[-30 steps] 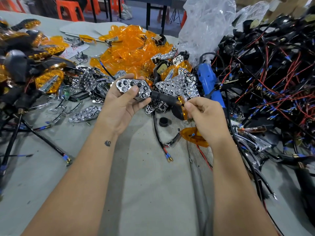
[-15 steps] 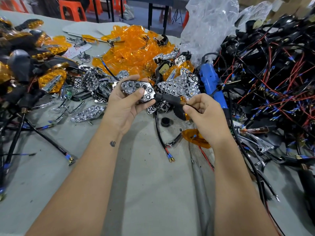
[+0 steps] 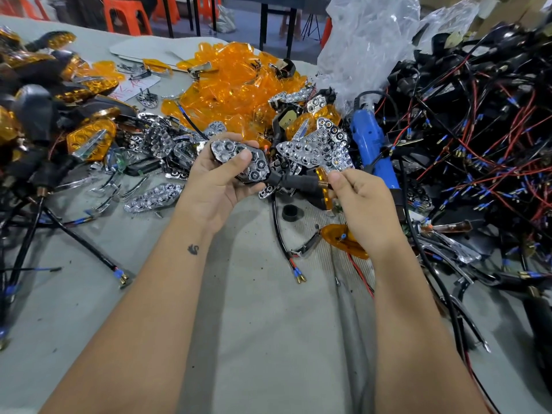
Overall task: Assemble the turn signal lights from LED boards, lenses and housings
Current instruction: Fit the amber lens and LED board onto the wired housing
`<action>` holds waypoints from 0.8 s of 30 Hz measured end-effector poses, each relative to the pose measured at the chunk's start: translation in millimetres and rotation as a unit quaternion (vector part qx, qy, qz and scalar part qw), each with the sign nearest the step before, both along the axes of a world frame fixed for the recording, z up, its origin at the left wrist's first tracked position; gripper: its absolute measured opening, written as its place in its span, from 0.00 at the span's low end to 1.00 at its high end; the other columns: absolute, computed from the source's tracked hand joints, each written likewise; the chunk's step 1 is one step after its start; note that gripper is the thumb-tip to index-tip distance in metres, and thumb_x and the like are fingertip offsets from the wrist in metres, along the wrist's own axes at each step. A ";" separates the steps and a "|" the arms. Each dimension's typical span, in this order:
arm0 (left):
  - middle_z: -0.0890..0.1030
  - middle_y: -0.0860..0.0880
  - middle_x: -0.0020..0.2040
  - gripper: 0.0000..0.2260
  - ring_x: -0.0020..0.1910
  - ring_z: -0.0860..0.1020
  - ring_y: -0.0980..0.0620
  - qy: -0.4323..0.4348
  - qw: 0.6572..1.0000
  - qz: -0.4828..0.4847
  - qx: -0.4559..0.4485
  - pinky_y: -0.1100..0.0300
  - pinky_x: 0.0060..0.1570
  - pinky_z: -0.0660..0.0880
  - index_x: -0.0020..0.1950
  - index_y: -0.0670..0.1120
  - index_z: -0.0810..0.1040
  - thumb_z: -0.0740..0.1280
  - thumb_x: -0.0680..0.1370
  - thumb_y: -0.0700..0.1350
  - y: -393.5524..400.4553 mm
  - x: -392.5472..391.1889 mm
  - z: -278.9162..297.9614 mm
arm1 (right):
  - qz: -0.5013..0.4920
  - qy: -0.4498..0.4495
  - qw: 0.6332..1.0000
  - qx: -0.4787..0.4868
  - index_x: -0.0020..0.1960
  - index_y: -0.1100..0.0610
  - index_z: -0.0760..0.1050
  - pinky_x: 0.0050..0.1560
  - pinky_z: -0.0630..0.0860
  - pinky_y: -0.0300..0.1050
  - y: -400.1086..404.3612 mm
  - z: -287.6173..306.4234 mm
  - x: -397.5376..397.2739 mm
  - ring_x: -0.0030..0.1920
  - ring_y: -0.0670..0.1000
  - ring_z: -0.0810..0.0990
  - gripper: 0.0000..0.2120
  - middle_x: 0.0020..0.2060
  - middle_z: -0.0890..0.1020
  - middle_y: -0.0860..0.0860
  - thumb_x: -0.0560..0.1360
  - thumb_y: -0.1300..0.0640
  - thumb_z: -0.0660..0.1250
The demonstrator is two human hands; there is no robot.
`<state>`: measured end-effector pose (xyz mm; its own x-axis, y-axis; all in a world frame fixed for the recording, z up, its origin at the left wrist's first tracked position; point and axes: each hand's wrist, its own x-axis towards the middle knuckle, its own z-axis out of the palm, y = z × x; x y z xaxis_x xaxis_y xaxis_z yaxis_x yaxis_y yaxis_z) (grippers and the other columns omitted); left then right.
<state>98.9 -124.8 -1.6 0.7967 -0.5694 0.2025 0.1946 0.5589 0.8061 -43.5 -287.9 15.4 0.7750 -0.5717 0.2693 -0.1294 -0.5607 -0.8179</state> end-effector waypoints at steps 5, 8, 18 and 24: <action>0.85 0.51 0.46 0.07 0.40 0.82 0.51 0.021 0.999 0.016 0.034 0.61 0.29 0.79 0.51 0.49 0.76 0.68 0.75 0.40 -2.8 -1.0 1.5 | 0.029 -0.011 0.999 0.036 0.40 0.52 0.76 0.32 0.67 0.29 1.8 1.2 -1.6 0.29 0.39 0.70 0.10 0.27 0.74 0.39 0.80 0.55 0.66; 0.84 0.49 0.49 0.06 0.43 0.83 0.51 0.057 0.997 -0.002 0.044 0.58 0.34 0.80 0.53 0.49 0.76 0.60 0.83 0.43 -4.9 -0.5 2.8 | 0.032 -0.031 0.998 0.041 0.43 0.50 0.78 0.36 0.72 0.32 1.6 1.0 -1.2 0.33 0.40 0.73 0.07 0.32 0.77 0.43 0.78 0.60 0.70; 0.81 0.42 0.59 0.09 0.53 0.84 0.46 0.048 0.999 -0.004 0.021 0.53 0.41 0.82 0.58 0.45 0.77 0.58 0.84 0.39 -2.9 -2.8 5.4 | 0.030 -0.062 0.996 0.065 0.46 0.45 0.76 0.31 0.71 0.33 1.5 6.7 -4.0 0.29 0.44 0.72 0.12 0.26 0.75 0.49 0.80 0.62 0.65; 0.80 0.42 0.61 0.11 0.56 0.83 0.46 0.047 0.998 -0.048 0.002 0.49 0.47 0.82 0.61 0.45 0.74 0.54 0.84 0.38 -3.0 -4.2 6.9 | 0.002 -0.051 0.999 0.006 0.45 0.45 0.76 0.33 0.73 0.42 2.5 5.1 -3.4 0.29 0.51 0.72 0.12 0.26 0.72 0.47 0.81 0.61 0.65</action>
<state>94.6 -127.8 5.3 0.7537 -0.6448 0.1275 0.3215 0.5308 0.7842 -46.8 -285.4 20.5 0.7466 -0.5722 0.3393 -0.0431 -0.5505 -0.8337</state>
